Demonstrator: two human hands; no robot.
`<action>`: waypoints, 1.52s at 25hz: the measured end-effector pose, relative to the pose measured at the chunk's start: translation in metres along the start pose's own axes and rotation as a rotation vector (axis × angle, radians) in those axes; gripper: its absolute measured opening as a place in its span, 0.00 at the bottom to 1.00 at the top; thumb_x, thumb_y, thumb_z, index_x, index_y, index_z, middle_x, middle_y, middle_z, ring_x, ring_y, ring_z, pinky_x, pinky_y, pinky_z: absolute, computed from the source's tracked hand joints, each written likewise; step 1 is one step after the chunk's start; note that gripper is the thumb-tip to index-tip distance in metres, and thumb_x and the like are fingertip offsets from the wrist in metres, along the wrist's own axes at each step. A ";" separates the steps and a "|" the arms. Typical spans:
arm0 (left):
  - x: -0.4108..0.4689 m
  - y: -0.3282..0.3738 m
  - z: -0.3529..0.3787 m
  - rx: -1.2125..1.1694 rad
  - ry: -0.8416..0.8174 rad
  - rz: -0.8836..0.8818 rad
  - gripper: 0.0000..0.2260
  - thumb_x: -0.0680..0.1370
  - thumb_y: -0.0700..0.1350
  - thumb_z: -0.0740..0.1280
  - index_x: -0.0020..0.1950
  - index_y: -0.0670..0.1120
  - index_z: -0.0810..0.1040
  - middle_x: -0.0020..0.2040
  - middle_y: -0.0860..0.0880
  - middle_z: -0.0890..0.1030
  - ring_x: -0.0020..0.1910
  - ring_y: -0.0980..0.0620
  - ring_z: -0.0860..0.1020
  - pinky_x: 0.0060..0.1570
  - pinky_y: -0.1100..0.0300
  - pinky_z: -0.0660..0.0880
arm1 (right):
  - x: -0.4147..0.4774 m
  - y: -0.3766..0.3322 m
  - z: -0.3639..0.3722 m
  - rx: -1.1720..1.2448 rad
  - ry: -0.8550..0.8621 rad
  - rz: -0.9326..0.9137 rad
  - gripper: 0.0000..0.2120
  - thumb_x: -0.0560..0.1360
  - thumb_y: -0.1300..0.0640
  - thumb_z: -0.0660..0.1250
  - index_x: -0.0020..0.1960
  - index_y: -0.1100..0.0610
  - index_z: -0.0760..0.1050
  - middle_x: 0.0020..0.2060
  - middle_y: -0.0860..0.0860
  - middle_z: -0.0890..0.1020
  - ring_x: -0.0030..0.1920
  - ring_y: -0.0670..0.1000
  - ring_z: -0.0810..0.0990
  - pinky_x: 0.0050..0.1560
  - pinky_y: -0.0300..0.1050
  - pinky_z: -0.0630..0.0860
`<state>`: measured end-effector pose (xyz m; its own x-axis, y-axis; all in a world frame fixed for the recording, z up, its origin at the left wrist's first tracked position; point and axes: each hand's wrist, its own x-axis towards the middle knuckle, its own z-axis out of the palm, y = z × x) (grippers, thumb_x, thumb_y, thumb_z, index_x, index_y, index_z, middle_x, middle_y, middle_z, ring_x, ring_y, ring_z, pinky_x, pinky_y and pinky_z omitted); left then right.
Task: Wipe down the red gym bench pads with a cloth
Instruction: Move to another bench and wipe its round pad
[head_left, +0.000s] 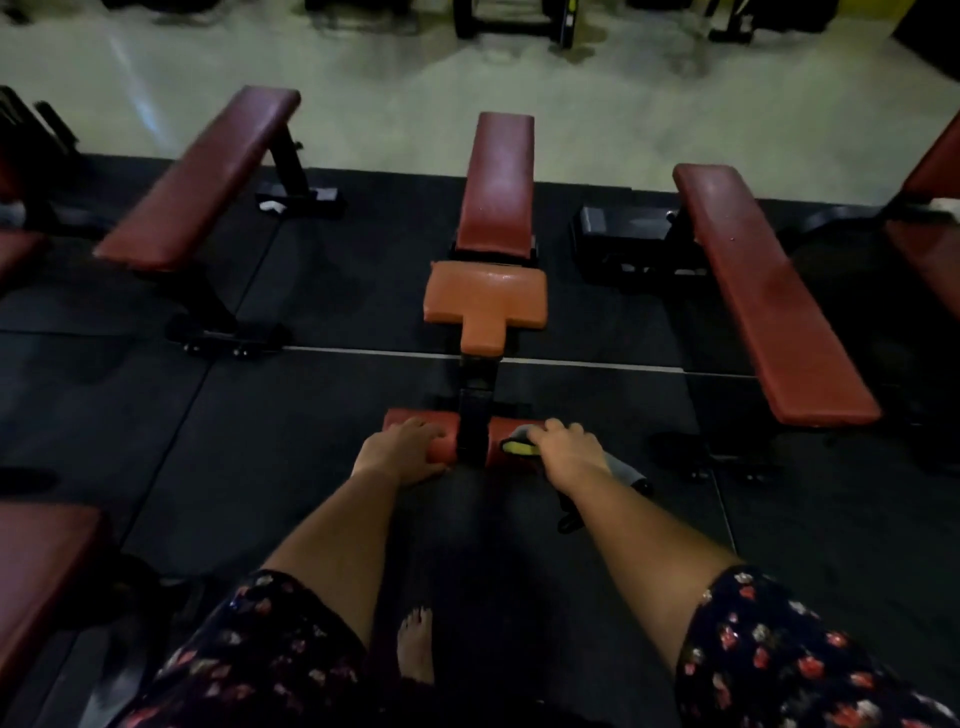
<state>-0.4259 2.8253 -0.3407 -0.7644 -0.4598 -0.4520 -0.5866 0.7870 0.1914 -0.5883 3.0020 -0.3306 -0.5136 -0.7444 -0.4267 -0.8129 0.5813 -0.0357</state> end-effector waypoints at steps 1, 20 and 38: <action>0.009 -0.008 0.000 0.006 -0.011 0.008 0.27 0.76 0.59 0.67 0.73 0.56 0.67 0.71 0.51 0.69 0.66 0.46 0.73 0.59 0.48 0.73 | 0.007 -0.007 0.005 -0.019 -0.002 0.025 0.23 0.80 0.61 0.57 0.72 0.45 0.64 0.64 0.54 0.69 0.63 0.60 0.68 0.60 0.53 0.68; 0.236 -0.033 0.160 -0.036 0.016 0.156 0.30 0.76 0.58 0.67 0.76 0.53 0.63 0.71 0.51 0.69 0.67 0.47 0.70 0.61 0.51 0.71 | 0.161 0.027 0.203 -0.001 -0.065 0.174 0.25 0.78 0.51 0.61 0.74 0.41 0.63 0.75 0.51 0.55 0.67 0.58 0.59 0.62 0.56 0.68; 0.435 -0.040 0.395 0.337 0.225 0.136 0.45 0.78 0.57 0.65 0.78 0.44 0.35 0.80 0.44 0.44 0.79 0.47 0.46 0.75 0.53 0.38 | 0.323 0.098 0.425 0.094 0.342 0.632 0.32 0.76 0.50 0.63 0.77 0.42 0.56 0.78 0.55 0.47 0.70 0.66 0.55 0.61 0.62 0.67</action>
<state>-0.6292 2.7560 -0.8893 -0.8899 -0.3918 -0.2335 -0.3849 0.9198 -0.0763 -0.7170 2.9580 -0.8559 -0.9471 -0.3092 -0.0855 -0.3134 0.9488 0.0406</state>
